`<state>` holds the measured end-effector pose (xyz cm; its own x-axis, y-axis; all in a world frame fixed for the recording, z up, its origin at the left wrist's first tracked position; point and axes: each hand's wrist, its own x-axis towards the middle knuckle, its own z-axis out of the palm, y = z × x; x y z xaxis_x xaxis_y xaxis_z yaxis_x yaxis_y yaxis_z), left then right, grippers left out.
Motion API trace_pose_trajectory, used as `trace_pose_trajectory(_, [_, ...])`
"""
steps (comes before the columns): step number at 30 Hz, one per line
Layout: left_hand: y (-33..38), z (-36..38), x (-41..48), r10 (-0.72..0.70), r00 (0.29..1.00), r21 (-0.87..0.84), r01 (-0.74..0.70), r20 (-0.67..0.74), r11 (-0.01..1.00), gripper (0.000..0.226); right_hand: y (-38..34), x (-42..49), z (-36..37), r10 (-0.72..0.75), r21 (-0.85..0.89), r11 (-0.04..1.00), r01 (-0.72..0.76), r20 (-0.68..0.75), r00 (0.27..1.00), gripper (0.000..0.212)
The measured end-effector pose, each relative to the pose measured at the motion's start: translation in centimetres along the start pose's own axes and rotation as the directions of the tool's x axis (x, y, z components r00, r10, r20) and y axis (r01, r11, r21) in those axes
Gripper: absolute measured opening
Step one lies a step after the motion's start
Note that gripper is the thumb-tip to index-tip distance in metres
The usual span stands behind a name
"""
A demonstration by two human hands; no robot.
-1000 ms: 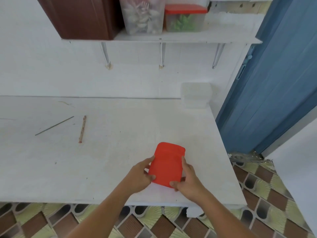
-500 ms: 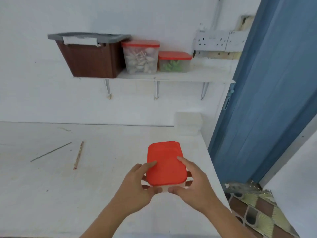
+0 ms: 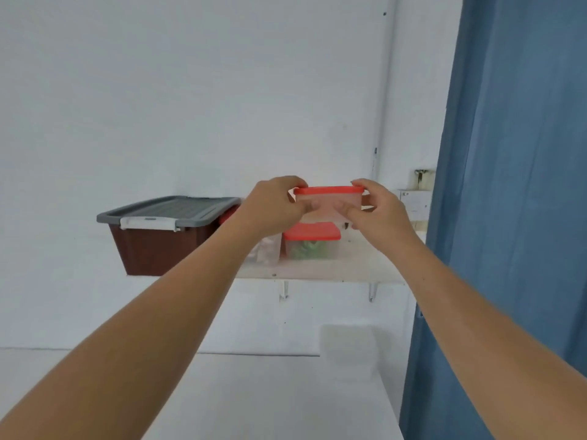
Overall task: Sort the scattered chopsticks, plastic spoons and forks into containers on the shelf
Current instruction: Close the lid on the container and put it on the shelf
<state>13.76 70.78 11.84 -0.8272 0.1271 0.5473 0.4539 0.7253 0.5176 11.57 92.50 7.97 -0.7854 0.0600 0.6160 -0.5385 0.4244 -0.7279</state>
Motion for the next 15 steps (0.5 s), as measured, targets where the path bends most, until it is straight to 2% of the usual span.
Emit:
trace_pose_trajectory(3, [-2.2, 2.9, 4.6, -0.025, 0.998, 0.143, 0.017, 0.056, 0.990, 0.043, 3.8, 3.5, 2.1, 0.025, -0.021, 0.999, -0.024, 0.031, 0.999, 0.044])
trace_pose_trajectory(5, [-3.7, 4.6, 6.8, -0.059, 0.994, 0.262, 0.032, 0.094, 0.964, 0.046, 6.2, 4.8, 3.4, 0.040, -0.052, 0.998, -0.037, 0.052, 0.998, 0.042])
trace_pose_trajectory(10, [-5.5, 6.3, 8.7, -0.078, 0.994, 0.491, 0.031, 0.075, 0.870, 0.036, 9.1, 6.5, 5.3, 0.047, -0.091, 0.995, -0.039, 0.089, 0.995, 0.038])
trace_pose_trajectory(15, [-6.2, 8.7, 8.7, -0.062, 0.998, 0.785, 0.048, -0.012, 0.618, 0.033, 10.7, 6.9, 7.2, 0.036, -0.153, 0.988, -0.019, 0.106, 0.994, 0.041])
